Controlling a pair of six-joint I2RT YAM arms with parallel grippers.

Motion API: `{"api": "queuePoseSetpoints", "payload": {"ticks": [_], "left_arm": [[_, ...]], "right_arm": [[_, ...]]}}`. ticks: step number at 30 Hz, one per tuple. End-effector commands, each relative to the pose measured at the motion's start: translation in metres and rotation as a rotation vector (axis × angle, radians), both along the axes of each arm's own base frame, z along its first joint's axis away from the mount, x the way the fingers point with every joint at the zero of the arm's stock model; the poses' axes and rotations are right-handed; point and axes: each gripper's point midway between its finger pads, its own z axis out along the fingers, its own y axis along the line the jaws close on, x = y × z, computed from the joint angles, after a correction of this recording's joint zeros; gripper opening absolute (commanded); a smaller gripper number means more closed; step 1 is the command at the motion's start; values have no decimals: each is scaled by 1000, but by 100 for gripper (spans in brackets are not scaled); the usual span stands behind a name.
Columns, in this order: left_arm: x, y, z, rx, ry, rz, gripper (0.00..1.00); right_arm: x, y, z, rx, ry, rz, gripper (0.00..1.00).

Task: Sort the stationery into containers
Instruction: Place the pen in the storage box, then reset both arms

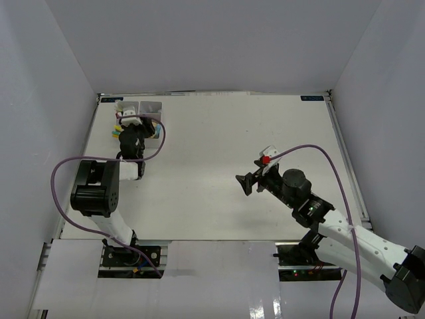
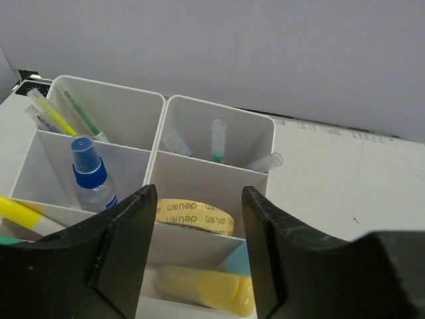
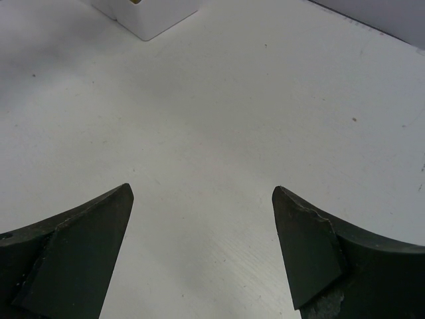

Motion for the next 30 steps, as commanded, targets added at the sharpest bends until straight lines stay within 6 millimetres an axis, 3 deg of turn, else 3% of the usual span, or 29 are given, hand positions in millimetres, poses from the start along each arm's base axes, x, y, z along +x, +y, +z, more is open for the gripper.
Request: {"api": "queuePoseSetpoints", "payload": {"ticks": [1, 5, 6, 7, 8, 9, 11, 12, 14, 15, 16, 17, 19, 22, 26, 30], "left_arm": [[-12, 1, 42, -29, -66, -4, 65], [-30, -2, 83, -47, -45, -25, 82], [-33, -3, 101, -55, -51, -27, 90], [-62, -6, 128, -64, 6, -52, 98], [-63, -6, 121, -62, 51, -51, 98], [-80, -7, 144, -69, 21, -62, 98], [-102, -10, 153, -67, 81, -87, 98], [-121, -11, 172, -66, 58, -97, 98], [-147, -12, 168, -52, 140, -116, 98], [-167, -17, 190, -45, 99, -150, 98], [-179, -18, 195, -39, 100, -161, 98], [-193, -23, 187, -31, 151, -190, 98], [-222, -26, 203, -19, 113, -209, 98], [-258, -27, 192, -19, 151, -229, 98], [-279, -22, 174, -26, 210, -200, 98], [-285, -18, 162, -60, 213, -172, 98]], "right_arm": [[1, -5, 37, 60, -25, -31, 91], [3, -26, 59, 73, -37, -121, 91], [6, -33, 63, 70, -41, -164, 91], [6, -51, 77, 65, -57, -231, 90], [7, -54, 78, 63, -58, -253, 90], [7, -60, 77, 45, -48, -277, 90], [7, -76, 83, 46, -63, -341, 90], [5, -82, 83, 39, -62, -358, 90], [4, -93, 90, 50, -71, -404, 90], [1, -99, 94, 65, -83, -413, 90], [0, -103, 97, 76, -92, -426, 90], [0, -112, 97, 80, -98, -470, 90], [-4, -122, 100, 93, -115, -499, 90], [-9, -133, 99, 104, -131, -517, 90], [-16, -142, 98, 111, -163, -523, 90], [-18, -147, 86, 112, -174, -535, 91]]}}
